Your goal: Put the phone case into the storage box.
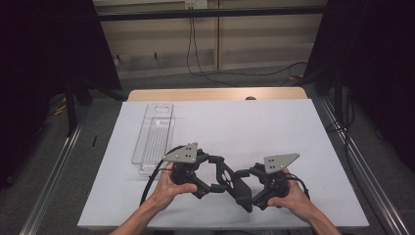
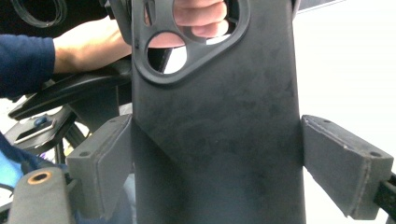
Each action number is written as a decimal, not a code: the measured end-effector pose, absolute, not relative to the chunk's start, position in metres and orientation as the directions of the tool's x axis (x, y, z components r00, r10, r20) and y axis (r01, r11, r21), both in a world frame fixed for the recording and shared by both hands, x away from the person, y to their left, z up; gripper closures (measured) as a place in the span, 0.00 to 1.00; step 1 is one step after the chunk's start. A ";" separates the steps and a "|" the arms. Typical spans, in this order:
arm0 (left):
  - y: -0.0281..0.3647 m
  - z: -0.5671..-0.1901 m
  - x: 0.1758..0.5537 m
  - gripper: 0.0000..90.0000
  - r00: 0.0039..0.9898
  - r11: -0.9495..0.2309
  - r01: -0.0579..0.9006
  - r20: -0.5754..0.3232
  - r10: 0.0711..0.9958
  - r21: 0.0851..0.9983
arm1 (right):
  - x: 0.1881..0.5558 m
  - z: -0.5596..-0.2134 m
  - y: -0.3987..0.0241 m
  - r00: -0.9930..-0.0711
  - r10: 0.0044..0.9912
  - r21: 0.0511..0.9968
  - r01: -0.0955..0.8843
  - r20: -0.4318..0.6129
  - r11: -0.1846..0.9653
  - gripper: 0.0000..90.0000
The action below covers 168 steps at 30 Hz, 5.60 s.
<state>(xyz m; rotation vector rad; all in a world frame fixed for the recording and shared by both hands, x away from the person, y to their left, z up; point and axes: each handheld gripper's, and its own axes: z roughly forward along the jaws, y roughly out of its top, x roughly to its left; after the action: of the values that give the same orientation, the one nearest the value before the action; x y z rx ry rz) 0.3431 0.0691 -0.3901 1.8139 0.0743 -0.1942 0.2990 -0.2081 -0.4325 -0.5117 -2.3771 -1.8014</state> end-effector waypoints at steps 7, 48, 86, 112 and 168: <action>0.073 -0.389 0.346 0.15 0.984 -0.247 0.171 -0.179 -0.008 0.954 | 0.299 -0.431 -0.211 -0.927 0.254 0.924 0.329 0.276 0.195 0.06; 0.111 -0.376 0.353 0.15 0.944 -0.189 0.268 -0.218 0.248 0.945 | 0.286 -0.426 -0.236 -0.721 0.682 0.943 0.298 0.121 0.147 0.00; 0.146 -0.359 0.364 0.15 0.883 -0.161 0.298 -0.207 0.422 0.941 | 0.246 -0.435 -0.297 -0.454 0.887 0.962 0.269 0.090 0.040 0.00; 0.164 -0.334 0.378 0.15 0.819 -0.158 0.298 -0.167 0.549 0.941 | 0.243 -0.438 -0.300 -0.460 0.885 0.963 0.265 0.074 0.057 0.00; 0.222 -0.295 0.434 0.15 0.593 -0.117 0.337 -0.114 0.797 0.934 | 0.242 -0.439 -0.301 -0.475 0.877 0.966 0.253 0.074 0.056 0.00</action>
<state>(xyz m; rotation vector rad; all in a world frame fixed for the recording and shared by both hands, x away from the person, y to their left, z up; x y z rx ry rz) 0.4340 0.2222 -0.2953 1.7056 0.9441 0.5137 0.2424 -0.3008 -0.4388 -1.6479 -2.5955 -2.1053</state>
